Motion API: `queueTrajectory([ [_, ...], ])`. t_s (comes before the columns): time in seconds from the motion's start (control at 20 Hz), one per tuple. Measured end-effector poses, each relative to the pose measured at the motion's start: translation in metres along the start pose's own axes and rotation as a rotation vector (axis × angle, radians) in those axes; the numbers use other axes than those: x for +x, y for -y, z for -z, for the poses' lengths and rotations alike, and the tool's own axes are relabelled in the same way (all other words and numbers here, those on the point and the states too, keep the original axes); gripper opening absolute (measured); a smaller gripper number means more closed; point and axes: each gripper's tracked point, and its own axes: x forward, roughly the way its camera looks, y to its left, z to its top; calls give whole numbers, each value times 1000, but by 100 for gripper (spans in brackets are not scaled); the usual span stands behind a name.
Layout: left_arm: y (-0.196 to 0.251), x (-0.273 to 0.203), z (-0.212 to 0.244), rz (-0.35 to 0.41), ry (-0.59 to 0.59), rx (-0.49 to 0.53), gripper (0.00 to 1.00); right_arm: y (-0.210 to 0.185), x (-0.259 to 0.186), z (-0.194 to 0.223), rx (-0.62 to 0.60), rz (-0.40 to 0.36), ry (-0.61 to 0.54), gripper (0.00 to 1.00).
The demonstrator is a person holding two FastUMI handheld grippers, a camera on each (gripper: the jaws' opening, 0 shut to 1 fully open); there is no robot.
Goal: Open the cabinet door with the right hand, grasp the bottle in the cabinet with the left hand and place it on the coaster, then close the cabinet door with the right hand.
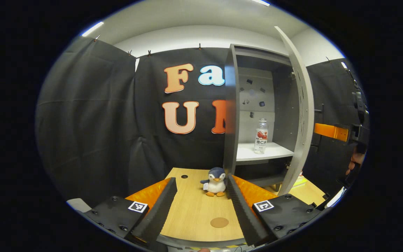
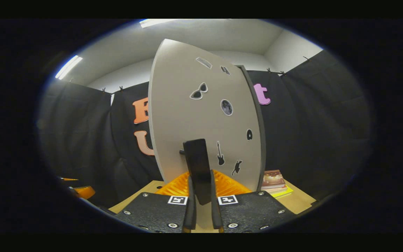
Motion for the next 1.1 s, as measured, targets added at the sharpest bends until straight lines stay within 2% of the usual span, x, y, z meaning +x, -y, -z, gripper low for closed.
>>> queueTrajectory([
  [0.05,7,-1,2,9,-3,-2,96,11,-6,-2,-9,20,3,19],
  [0.3,37,1,5,46,-15,-33,93,83,-55,-5,0,66,1,13],
  [0.5,56,3,-2,65,-6,-45,94,127,-69,-5,-13,94,-5,11],
  [0.6,67,0,-3,74,-2,-40,94,136,-70,-11,1,98,-5,7],
  [0.75,82,-2,-6,86,6,-29,94,164,-73,-11,17,94,-12,10],
  [0.8,87,-2,-7,90,8,-25,96,174,-72,-12,15,97,-12,5],
  [0.85,91,-3,-6,93,5,-20,96,183,-72,-12,19,103,-17,10],
  [0.9,95,-4,-8,94,9,-18,94,192,-74,-13,21,104,-14,5],
  [0.95,98,-6,-10,95,14,-18,94,199,-75,-14,20,101,-12,8],
  [1.0,103,-7,-11,100,16,-17,96,204,-83,-15,15,95,-6,6],
  [1.1,110,-6,-11,107,16,-13,94,215,-86,-17,7,81,-9,4],
])
